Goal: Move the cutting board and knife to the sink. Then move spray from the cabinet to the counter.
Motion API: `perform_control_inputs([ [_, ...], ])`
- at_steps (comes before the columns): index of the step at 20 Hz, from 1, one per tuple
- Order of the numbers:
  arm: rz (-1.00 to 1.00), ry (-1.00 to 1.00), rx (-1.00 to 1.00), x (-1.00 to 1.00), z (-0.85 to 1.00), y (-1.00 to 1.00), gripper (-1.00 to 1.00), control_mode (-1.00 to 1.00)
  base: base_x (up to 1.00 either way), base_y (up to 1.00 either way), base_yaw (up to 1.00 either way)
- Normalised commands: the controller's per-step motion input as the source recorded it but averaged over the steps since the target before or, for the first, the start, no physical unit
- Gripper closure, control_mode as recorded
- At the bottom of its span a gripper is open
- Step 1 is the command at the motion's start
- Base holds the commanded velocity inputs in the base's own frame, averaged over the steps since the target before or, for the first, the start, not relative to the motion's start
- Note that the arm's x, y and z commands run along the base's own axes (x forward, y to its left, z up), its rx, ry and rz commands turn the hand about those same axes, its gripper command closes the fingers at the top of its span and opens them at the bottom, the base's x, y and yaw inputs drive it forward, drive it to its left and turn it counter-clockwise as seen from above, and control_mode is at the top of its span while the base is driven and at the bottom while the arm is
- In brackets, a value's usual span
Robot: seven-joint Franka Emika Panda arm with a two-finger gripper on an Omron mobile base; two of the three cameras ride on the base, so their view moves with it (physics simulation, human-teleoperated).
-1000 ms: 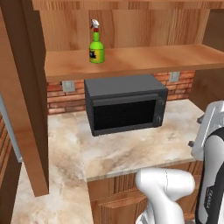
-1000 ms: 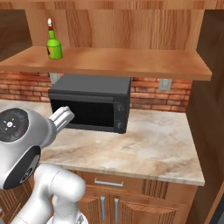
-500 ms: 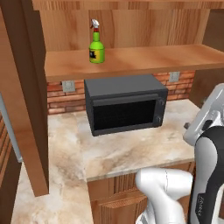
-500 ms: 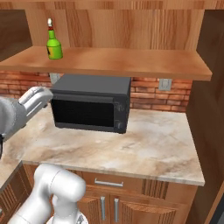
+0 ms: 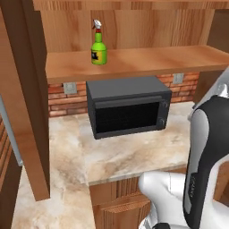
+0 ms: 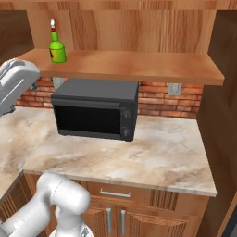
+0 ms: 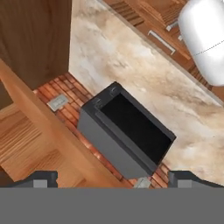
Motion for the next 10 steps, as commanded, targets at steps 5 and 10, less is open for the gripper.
perform_control_inputs([
  [5,0.09,0.01,-0.06,0.0,0.0,0.0,-1.0,-1.0,0.0,0.0,0.0],
  [10,0.5,0.13,-0.44,0.0,-0.18,0.19,-1.0,-1.0,0.0,0.0,0.0],
])
